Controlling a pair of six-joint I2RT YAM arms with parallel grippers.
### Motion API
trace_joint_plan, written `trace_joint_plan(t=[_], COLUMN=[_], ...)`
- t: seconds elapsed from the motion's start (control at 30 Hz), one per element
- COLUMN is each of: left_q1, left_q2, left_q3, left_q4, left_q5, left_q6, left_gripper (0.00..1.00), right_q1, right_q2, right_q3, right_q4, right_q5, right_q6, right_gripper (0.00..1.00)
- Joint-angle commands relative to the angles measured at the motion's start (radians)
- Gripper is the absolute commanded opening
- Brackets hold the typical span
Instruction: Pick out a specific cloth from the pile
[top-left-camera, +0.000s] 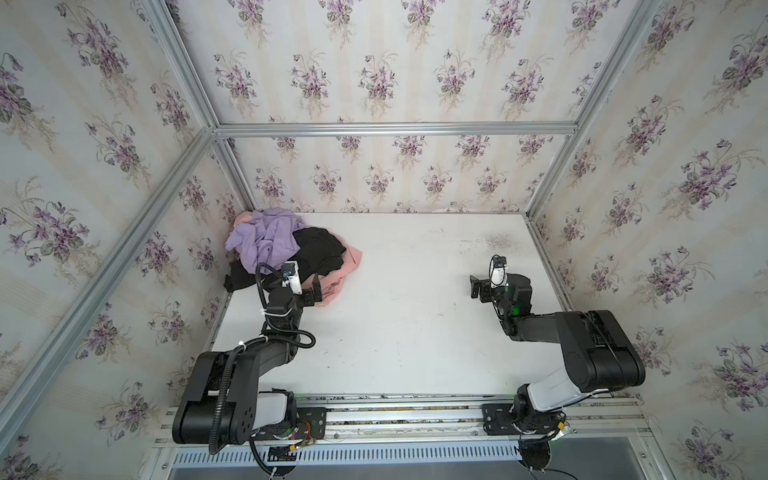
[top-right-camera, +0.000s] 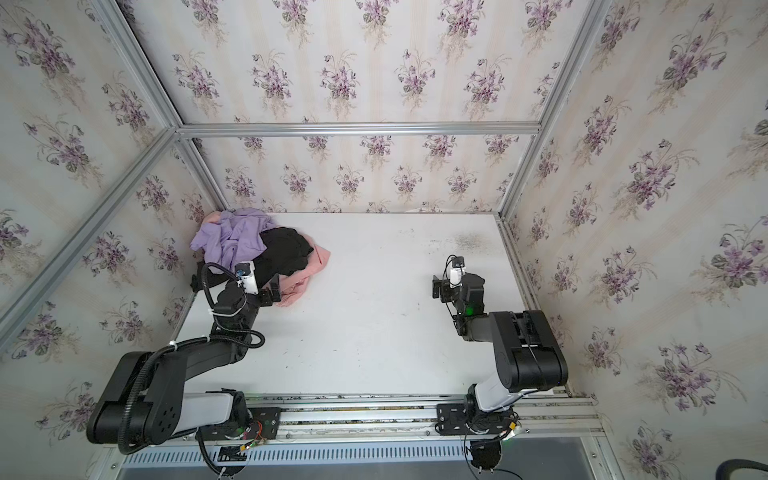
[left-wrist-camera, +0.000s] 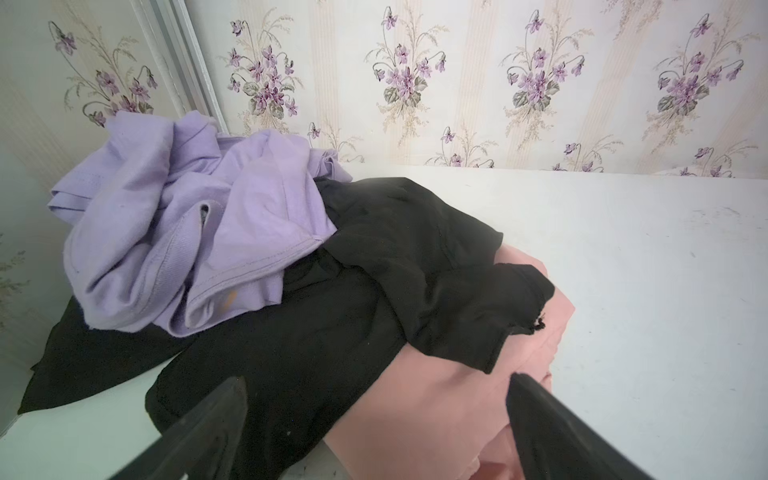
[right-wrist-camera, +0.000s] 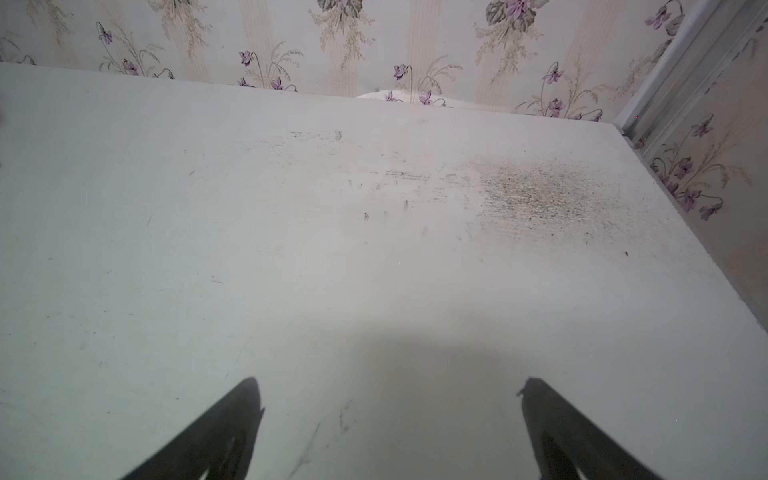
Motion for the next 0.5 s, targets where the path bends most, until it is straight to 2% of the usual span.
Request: trace_joint_plan(t=[0.0,0.47], left_q1=[0.000,0.002], left_q2=[0.004,0.004], left_q3=[0.006,0.008], left_q4=[0.037,0.034], left_q5=[0.006,0.006], left_q6=[0.010,0.009], left_gripper=[1.00,1.00], right_q1=[0.000,-0.008], right_q2=[-0.004,-0.007], right_q3=[0.004,-0.004], right_q4=[0.022,0.036], right_q5=[-0.016,-0.028], right_q6=[-0.005,-0.001], right_gripper=[1.00,1.00])
